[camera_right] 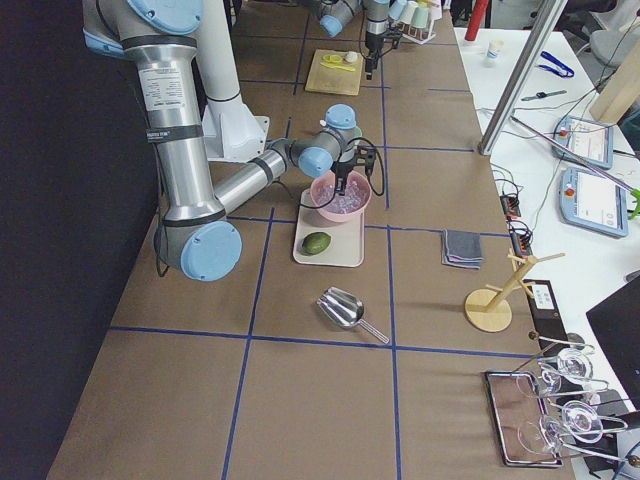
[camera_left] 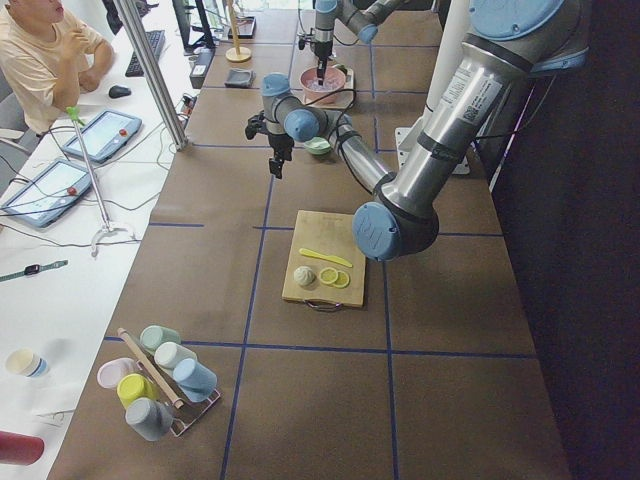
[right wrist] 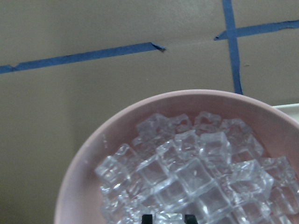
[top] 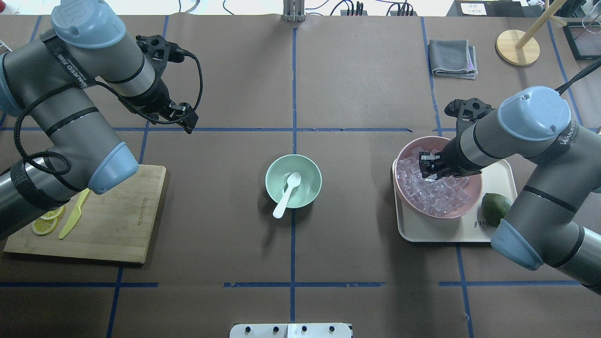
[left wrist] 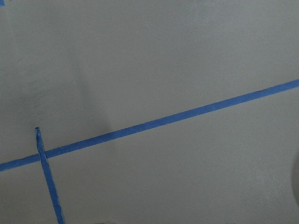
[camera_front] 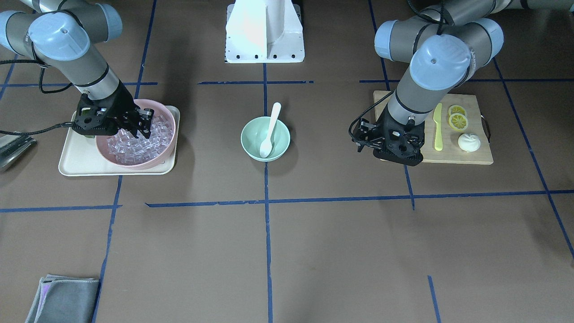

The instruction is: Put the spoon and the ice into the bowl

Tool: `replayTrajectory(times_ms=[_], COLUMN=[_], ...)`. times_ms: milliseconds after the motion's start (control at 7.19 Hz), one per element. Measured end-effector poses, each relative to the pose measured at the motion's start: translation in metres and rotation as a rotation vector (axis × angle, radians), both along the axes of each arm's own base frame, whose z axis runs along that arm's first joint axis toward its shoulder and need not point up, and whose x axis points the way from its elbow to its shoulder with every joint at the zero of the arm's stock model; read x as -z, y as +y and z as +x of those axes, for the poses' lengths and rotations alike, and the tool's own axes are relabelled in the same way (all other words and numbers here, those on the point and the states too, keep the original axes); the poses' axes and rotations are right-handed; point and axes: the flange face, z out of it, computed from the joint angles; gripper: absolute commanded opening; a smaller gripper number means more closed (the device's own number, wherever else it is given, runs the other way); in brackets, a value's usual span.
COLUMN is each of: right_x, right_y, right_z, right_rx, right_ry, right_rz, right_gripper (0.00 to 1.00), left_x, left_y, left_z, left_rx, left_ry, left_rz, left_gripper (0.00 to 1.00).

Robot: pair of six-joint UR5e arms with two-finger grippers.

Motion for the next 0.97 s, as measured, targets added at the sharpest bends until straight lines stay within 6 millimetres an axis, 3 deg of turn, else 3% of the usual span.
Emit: replayTrajectory(times_ms=[139, 278, 557, 835, 974], right_x=[0.035, 0.079, 0.141, 0.172, 0.171], right_y=[0.001, 0.004, 0.020, 0.030, 0.030], right_z=[-0.004, -0.025, -0.100, -0.156, -0.172], right_rx=[-0.008, -0.025, -0.087, -0.136, -0.155], right_ry=[-0.052, -0.114, -0.171, -0.183, -0.181], right_rz=[0.025, 0.027, 0.009, -0.003, 0.008], right_gripper=[0.00, 0.00, 0.00, 0.02, 0.40], left_x=[-0.002, -0.005, -0.015, -0.021, -0.021], left_y=[0.000, 0.001, 0.003, 0.005, 0.006], left_z=[0.000, -0.001, -0.004, -0.005, -0.006], left_rx=[-0.002, -0.004, -0.007, -0.008, -0.006], left_ry=[-0.001, -0.002, 0.012, 0.024, 0.026], left_rz=[-0.001, 0.001, 0.019, 0.032, 0.032], left_gripper=[0.90, 0.90, 0.90, 0.90, 0.91])
